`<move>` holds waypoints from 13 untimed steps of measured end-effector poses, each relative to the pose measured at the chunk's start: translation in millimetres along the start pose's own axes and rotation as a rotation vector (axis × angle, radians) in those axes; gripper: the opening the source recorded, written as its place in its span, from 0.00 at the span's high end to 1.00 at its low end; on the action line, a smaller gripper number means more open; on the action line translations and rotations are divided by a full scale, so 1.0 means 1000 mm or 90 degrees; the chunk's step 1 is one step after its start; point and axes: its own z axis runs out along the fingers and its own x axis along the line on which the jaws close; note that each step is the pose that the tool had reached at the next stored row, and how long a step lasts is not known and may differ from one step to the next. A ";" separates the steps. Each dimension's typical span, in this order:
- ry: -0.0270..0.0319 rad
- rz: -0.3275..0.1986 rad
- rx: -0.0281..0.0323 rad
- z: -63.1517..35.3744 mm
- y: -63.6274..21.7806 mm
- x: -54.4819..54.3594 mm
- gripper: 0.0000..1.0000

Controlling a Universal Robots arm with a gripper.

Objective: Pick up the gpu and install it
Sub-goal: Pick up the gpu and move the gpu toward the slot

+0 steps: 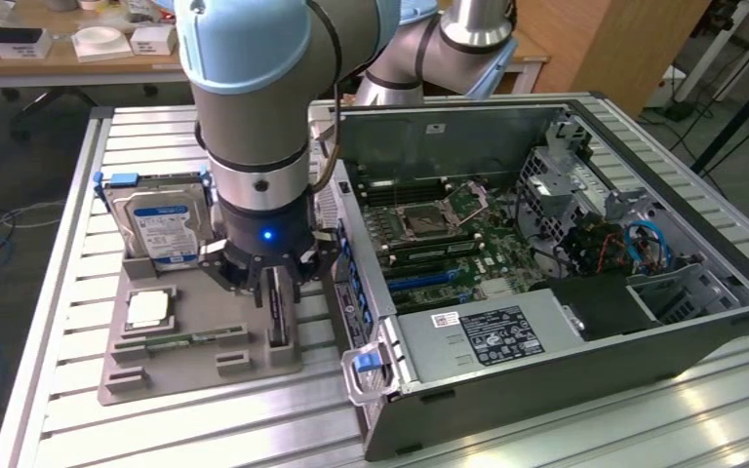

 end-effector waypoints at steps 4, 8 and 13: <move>0.0001 0.000 0.0001 0.0024 0.0028 0.002 0.53; 0.0000 0.000 0.0000 0.0040 0.0077 0.004 0.53; 0.0001 0.000 0.0001 0.0059 0.0077 0.004 0.53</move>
